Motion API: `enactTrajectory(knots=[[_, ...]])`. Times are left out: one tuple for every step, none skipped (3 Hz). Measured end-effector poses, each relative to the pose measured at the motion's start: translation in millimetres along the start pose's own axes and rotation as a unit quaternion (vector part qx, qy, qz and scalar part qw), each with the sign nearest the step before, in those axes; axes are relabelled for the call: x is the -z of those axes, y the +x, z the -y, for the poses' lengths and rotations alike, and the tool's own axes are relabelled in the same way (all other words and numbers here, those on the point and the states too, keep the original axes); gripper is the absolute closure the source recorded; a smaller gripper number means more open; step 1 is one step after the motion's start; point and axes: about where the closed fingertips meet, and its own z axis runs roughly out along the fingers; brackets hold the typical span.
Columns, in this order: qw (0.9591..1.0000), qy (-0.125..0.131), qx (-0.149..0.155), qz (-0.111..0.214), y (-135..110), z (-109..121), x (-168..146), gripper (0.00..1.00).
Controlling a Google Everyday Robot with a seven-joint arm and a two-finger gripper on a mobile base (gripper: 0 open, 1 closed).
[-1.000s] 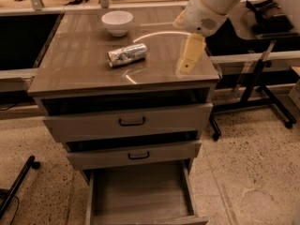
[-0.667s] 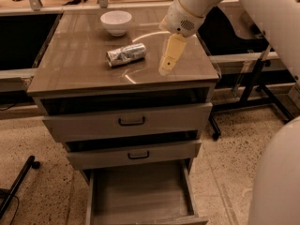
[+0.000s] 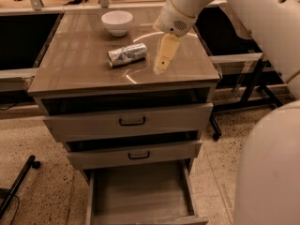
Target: Place redbull can into bottom drawer
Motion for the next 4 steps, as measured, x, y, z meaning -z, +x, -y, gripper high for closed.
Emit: enactTrajectory(knots=[[0.9997,-0.009,0.022,-0.003,-12.3,16.0,-21.0,0.00],[0.9991,-0.020,0.036,-0.011,-22.8,25.4,-40.3,0.00],[0.9977,-0.034,0.055,-0.022,-36.4,31.9,-61.5,0.00],[0.9963,-0.044,0.069,-0.027,-47.6,36.1,-76.8,0.00]])
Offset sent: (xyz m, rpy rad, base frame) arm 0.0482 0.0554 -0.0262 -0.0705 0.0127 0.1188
